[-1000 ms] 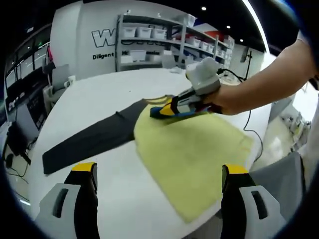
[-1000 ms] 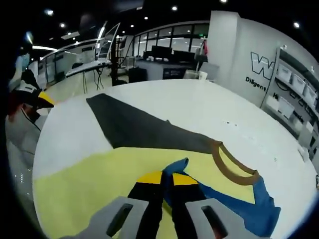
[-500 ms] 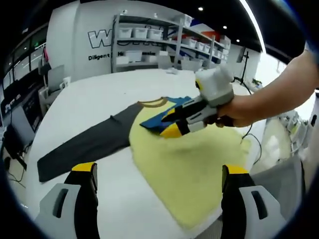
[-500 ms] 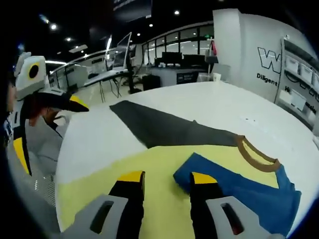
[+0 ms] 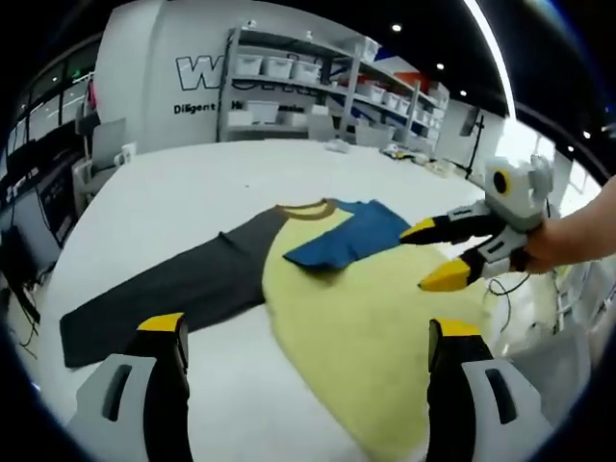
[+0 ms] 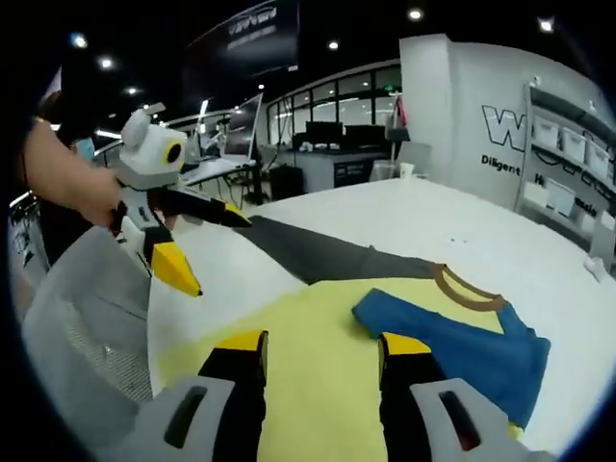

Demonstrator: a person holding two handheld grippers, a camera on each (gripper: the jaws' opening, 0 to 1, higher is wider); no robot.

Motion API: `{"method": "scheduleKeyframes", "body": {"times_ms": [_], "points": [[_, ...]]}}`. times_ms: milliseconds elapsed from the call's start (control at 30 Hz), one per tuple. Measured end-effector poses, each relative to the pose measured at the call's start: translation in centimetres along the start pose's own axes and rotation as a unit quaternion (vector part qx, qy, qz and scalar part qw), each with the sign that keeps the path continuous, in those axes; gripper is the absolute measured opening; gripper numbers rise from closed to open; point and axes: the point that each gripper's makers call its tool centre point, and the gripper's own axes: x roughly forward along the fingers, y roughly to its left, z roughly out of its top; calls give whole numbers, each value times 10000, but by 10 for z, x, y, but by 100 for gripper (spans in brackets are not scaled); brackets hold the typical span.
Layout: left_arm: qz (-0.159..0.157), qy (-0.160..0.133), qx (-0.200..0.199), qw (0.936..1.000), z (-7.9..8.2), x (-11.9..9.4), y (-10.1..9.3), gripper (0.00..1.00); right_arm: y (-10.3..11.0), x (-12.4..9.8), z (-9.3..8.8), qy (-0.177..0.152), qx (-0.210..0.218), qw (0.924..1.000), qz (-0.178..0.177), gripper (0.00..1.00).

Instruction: Fold the garment on the visible template until the final outline fits inside the template.

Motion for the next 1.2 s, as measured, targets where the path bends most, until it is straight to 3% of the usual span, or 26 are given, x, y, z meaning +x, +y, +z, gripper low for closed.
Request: {"method": "scheduleKeyframes", "body": {"times_ms": [67,233,467,833,1200], "points": [[42,6,8,10000,-2,1,9,100,-1,-10,7,-152,73,9998,-92,49],[130,2,-110,9999,-6,0,25,100,-1,-31,9,-116,-87,9995,-277,55],[275,9,-245,9993,-16,-6,42,99,-1,-52,13,-238,28,9985,-501,63],[918,-132,-599,9939,-35,-27,102,93,5,-66,24,-282,-12,9979,-574,71],[1506,-126,-776,9855,-53,-47,143,87,7,-70,23,-190,-57,9983,-541,74]]}}
